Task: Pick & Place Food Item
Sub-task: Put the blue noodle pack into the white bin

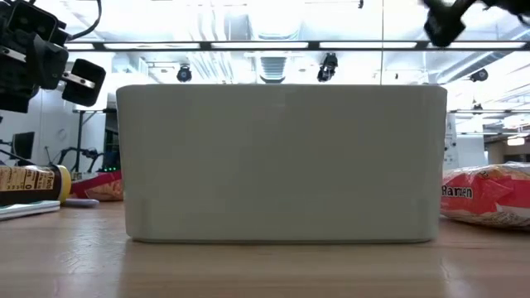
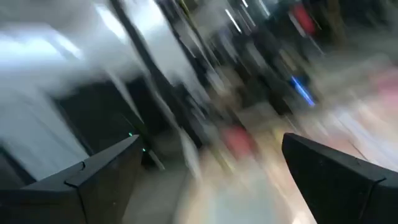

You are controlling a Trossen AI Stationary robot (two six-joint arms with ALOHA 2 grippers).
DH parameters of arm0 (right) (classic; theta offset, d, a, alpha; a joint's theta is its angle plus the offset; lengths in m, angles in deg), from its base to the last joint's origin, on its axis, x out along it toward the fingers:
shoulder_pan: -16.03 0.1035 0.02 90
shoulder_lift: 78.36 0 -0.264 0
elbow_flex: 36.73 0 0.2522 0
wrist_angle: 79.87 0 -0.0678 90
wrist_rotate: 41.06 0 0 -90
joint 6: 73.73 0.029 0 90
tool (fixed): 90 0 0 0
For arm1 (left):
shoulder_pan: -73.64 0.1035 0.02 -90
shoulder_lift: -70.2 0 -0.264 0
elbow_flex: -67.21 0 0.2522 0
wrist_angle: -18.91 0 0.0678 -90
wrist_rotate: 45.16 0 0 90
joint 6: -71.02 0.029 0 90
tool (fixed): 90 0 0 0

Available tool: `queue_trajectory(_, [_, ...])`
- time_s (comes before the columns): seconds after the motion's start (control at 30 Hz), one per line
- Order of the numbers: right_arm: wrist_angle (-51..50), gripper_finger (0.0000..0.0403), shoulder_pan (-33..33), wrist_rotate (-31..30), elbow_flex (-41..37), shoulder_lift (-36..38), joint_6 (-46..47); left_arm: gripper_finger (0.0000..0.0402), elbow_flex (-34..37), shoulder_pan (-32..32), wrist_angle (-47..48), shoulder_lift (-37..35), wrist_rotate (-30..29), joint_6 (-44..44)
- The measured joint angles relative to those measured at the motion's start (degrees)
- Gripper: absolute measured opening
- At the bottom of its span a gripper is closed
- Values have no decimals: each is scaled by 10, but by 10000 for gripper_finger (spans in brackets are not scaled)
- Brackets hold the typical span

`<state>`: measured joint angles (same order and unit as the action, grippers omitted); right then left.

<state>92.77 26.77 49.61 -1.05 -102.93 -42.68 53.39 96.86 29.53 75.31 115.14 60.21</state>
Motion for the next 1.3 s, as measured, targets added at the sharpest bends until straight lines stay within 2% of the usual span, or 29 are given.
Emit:
queue_trajectory(0.07, [-139, 381, 0, -30, 53, -36, 11, 111, 0, 0, 0, 0, 0, 0])
queue_trajectory(0.13, [-237, 381, 0, -60, 98, -71, 34, 111, 0, 0, 0, 0, 0, 0])
queue_trajectory(0.27, [-323, 381, 0, -107, 159, -127, 43, 111, 0, 0, 0, 0, 0, 0])
queue_trajectory(0.7, [-283, 381, 0, -280, 232, -270, 10, 111, 0, 0, 0, 0, 0, 0])
queue_trajectory(1.3, [-279, 381, 0, -282, 238, -428, 28, 111, 0, 0, 0, 0, 0, 0])
